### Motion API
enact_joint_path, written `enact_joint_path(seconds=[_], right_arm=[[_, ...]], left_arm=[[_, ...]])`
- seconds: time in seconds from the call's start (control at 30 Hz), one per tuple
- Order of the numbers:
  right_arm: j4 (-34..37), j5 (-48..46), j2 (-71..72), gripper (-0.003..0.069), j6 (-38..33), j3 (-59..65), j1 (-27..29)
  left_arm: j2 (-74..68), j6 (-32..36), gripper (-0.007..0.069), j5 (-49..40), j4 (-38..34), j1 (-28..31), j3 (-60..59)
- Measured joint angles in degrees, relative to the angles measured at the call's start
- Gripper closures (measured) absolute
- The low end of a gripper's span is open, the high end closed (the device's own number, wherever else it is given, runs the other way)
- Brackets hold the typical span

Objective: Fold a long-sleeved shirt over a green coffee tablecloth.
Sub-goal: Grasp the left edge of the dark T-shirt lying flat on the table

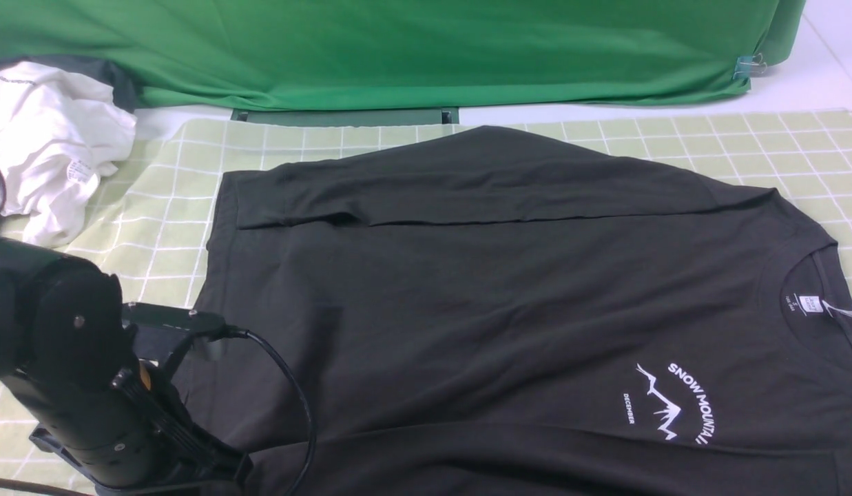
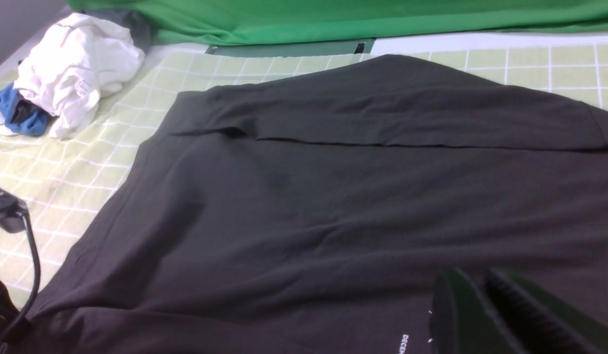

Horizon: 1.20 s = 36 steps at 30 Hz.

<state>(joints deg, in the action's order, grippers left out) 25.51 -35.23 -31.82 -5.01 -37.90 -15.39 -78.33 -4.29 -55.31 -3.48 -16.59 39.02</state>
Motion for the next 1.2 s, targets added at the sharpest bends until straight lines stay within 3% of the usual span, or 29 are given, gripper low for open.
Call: enact_joint_path(seconds=[0.37, 0.73, 0.87, 1.0, 1.2], right_arm=[[0.0, 0.0, 0.0, 0.0578, 0.0, 0.0, 0.0], [0.0, 0.0, 0.0, 0.0573, 0.0, 0.0, 0.0], [0.0, 0.0, 0.0, 0.0570, 0.0, 0.0, 0.0], [0.0, 0.0, 0.0, 0.0568, 0.0, 0.0, 0.0], [0.0, 0.0, 0.0, 0.0566, 0.0, 0.0, 0.0]], left_arm=[[0.0, 0.4, 0.0587, 1.1, 0.4, 0.0, 0.2], [0.0, 1.7, 0.0400, 4.8, -0.1, 0.0, 0.2], [0.0, 1.8, 0.0376, 4.8, -0.2, 0.0, 0.2], [-0.5, 1.9, 0.0394, 4.7, -0.2, 0.0, 0.2], [-0.5, 2.1, 0.0559, 2.5, 0.3, 0.0, 0.2]])
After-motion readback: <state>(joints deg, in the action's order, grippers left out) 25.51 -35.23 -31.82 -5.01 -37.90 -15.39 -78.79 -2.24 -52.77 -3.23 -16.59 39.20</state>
